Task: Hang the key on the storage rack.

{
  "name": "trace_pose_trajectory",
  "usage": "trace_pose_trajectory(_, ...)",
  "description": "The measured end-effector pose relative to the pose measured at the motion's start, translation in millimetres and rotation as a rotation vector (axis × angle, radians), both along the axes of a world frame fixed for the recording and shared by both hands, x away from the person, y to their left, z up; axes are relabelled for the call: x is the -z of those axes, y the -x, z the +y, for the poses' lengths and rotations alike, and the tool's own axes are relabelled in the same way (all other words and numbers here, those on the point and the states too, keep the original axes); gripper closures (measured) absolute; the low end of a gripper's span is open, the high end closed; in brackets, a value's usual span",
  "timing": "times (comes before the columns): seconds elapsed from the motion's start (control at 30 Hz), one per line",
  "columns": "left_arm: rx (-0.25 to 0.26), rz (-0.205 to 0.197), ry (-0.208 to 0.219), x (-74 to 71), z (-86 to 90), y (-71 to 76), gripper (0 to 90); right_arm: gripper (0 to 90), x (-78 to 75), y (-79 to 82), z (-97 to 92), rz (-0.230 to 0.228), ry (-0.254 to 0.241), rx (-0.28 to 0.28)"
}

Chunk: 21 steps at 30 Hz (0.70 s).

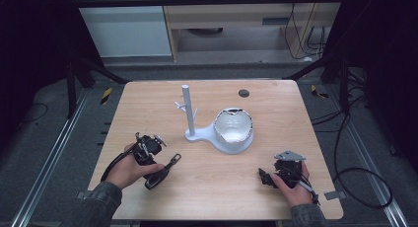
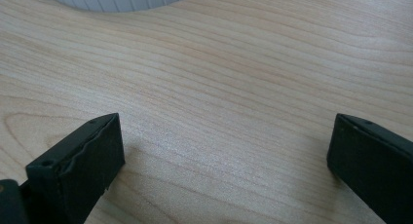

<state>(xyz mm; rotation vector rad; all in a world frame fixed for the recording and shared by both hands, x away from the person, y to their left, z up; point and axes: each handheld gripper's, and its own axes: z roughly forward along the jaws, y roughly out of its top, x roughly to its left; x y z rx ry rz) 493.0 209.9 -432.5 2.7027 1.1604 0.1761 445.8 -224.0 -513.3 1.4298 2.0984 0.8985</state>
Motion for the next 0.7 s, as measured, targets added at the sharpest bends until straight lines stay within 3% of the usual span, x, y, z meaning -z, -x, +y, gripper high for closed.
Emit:
trace_pose_trajectory(0.23, -0.001, 0.042, -0.003, 13.3, -2.5, 0.0, 15.1, 0.5, 0.0, 0.0, 0.0, 0.000, 0.000, 0.000)
trace_pose_trajectory(0.7, 0.020, 0.073, -0.028, 29.0, -13.5, 1.9, 30.7, 0.5, 0.0, 0.0, 0.0, 0.000, 0.000, 0.000)
